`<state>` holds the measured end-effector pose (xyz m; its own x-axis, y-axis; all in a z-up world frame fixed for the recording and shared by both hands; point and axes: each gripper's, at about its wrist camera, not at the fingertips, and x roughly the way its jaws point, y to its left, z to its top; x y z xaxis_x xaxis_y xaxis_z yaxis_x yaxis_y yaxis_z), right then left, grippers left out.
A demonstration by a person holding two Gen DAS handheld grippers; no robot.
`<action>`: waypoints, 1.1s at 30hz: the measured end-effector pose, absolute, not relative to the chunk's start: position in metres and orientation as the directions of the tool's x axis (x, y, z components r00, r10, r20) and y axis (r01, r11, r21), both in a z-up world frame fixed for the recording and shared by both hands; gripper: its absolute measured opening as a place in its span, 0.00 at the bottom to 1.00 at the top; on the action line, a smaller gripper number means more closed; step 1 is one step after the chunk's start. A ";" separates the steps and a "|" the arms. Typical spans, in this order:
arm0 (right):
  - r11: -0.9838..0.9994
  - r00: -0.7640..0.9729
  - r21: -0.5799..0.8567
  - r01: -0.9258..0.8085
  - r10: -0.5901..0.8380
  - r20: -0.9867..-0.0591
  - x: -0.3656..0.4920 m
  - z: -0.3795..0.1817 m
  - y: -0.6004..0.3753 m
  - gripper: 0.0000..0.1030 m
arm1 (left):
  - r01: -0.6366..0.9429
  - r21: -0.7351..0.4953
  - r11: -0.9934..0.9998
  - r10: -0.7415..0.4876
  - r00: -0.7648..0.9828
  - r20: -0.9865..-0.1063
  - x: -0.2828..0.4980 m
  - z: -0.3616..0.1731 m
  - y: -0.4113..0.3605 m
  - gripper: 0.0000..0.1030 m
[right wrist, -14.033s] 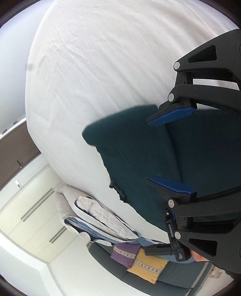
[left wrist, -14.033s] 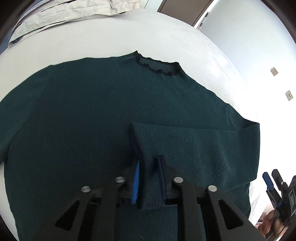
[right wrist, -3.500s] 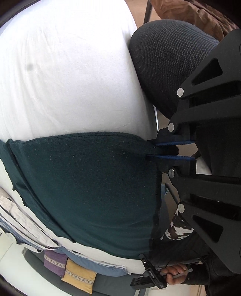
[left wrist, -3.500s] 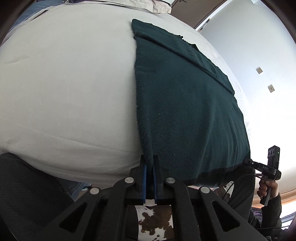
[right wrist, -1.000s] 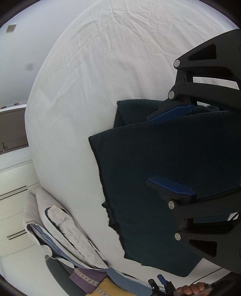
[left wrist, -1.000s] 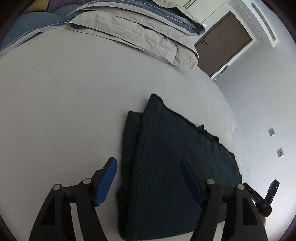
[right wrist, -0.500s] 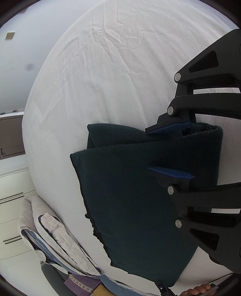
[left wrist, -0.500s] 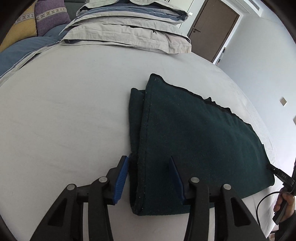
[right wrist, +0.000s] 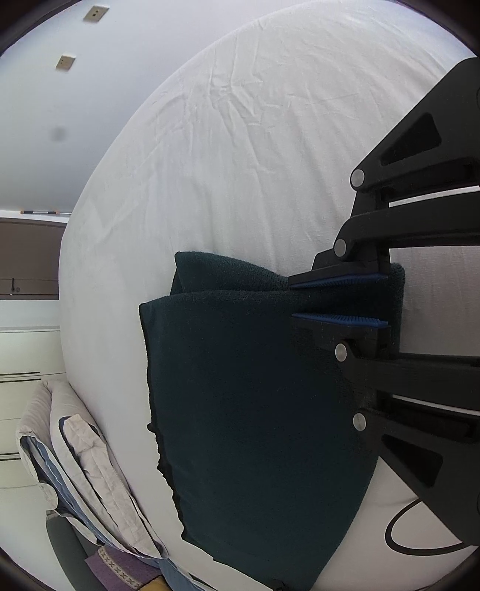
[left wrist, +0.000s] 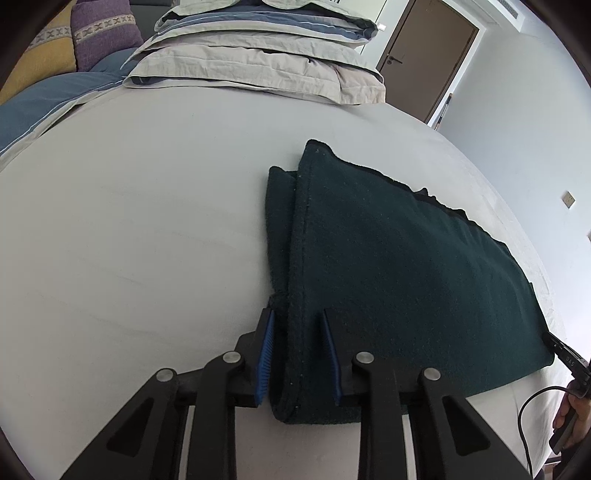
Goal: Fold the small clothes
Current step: 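Press the folded edge flat with both grippers, then open them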
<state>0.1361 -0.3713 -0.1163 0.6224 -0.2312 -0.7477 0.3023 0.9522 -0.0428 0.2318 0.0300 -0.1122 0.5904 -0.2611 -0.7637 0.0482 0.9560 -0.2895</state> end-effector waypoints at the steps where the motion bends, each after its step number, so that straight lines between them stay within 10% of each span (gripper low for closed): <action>1: 0.952 0.624 -0.047 0.304 -0.236 -0.745 0.134 -0.116 -0.372 0.08 | 0.047 -0.288 0.957 -0.259 0.591 -0.764 0.232 -0.112 0.030 0.24; 33: 0.924 0.636 0.061 0.379 -0.212 -0.742 0.079 -0.128 -0.389 0.05 | 0.069 -0.266 0.962 -0.257 0.567 -0.783 0.204 -0.116 0.039 0.07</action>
<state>0.0793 -0.3894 -0.1285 0.6365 -0.2116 -0.7417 0.3786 0.9235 0.0614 0.2044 0.0393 -0.1160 0.5670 -0.2568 -0.7827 0.0687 0.9616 -0.2657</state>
